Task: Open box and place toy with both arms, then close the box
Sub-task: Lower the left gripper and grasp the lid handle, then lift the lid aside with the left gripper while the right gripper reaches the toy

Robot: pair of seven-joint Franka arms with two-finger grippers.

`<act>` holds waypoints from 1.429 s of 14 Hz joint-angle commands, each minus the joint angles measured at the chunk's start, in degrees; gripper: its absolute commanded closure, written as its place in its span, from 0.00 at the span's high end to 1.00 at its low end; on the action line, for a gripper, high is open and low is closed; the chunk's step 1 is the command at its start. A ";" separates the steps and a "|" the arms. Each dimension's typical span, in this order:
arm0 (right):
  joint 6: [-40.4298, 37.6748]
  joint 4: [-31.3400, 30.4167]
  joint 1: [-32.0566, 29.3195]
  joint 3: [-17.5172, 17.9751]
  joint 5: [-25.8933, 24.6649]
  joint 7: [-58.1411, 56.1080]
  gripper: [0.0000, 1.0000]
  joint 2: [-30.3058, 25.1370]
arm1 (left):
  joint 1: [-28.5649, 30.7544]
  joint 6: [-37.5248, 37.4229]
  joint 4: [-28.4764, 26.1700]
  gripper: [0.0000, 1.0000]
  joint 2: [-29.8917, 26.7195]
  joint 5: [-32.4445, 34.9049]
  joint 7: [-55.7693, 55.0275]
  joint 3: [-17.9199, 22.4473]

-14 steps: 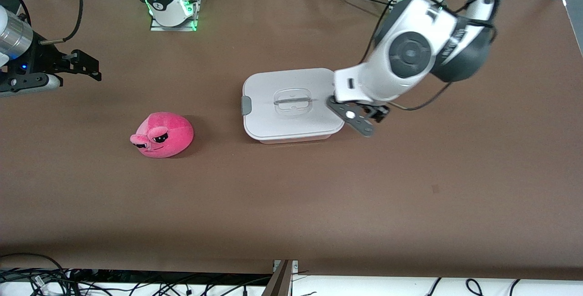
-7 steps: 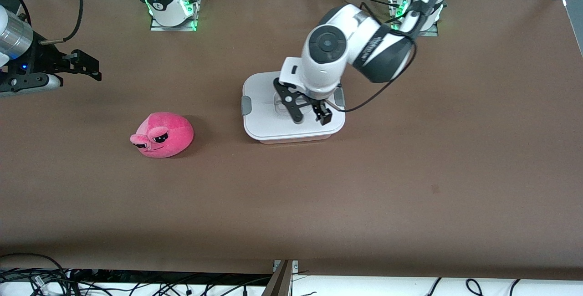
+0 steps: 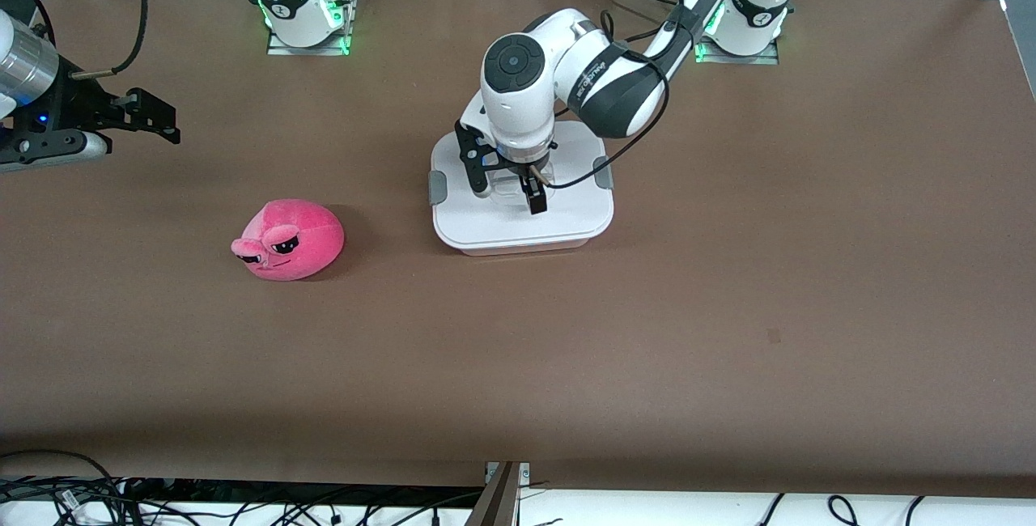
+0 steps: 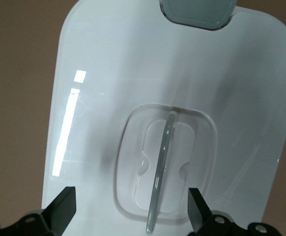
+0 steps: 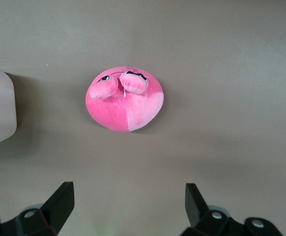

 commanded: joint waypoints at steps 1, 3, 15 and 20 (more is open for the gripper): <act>-0.66 0.46 -0.24 0.08 0.00 0.10 1.00 -0.21 | -1.95 2.67 -2.05 1.00 0.13 3.73 1.23 0.81; -0.74 0.37 -0.24 0.08 0.00 0.10 1.00 -0.21 | -2.40 2.41 -2.23 1.00 0.13 4.45 1.40 0.81; -0.66 0.28 -0.50 -0.01 0.09 0.10 1.00 -0.12 | -3.71 -4.26 -1.27 0.00 -2.15 3.66 -0.71 0.72; -0.66 0.37 -0.42 -0.01 0.00 0.01 1.00 -0.12 | -3.89 -7.08 -0.91 0.00 -5.31 3.31 -0.62 0.80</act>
